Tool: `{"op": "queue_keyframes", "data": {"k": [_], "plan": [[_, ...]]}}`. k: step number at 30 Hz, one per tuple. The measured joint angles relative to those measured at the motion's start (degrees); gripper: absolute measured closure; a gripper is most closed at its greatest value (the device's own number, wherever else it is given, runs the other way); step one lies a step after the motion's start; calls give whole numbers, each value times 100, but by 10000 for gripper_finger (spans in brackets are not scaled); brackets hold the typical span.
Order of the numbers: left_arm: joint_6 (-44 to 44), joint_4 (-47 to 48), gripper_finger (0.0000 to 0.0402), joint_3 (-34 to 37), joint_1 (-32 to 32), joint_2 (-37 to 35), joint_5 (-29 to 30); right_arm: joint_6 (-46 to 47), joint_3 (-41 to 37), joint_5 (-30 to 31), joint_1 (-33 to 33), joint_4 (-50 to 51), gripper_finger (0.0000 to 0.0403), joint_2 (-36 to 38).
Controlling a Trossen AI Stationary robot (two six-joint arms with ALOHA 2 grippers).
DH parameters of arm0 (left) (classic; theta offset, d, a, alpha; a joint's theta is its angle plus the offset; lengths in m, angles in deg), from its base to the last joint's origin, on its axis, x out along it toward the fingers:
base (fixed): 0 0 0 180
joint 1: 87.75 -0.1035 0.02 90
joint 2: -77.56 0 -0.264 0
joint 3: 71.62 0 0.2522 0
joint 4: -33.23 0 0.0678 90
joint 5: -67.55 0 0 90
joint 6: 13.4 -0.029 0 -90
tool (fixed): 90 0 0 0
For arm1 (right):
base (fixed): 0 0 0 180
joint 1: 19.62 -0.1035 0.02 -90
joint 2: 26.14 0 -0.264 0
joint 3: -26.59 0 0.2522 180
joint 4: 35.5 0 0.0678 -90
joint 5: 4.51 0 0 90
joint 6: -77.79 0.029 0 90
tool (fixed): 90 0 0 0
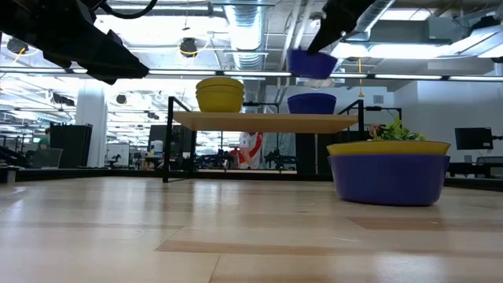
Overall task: Pick & Place Mini bowls
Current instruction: Stack the blue bowl on top of the blue bowl on the shelf
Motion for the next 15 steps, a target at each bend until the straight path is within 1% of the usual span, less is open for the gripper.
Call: {"op": "queue_keyframes", "data": {"k": [4, 8, 12, 15], "plan": [[-29, -5, 256, 1, 0, -2, -1, -55, 2, -490, 580, -46, 403, -124], [-107, -11, 256, 1, 0, -2, 1, -55, 0, -803, 994, -49, 403, -199], [-107, -12, 256, 4, 0, -2, 0, -55, -2, -1155, 1204, -64, 403, -265], [-107, -14, 256, 3, 0, -2, -1, -53, 4, -1278, 1283, -121, 403, -328]]}}
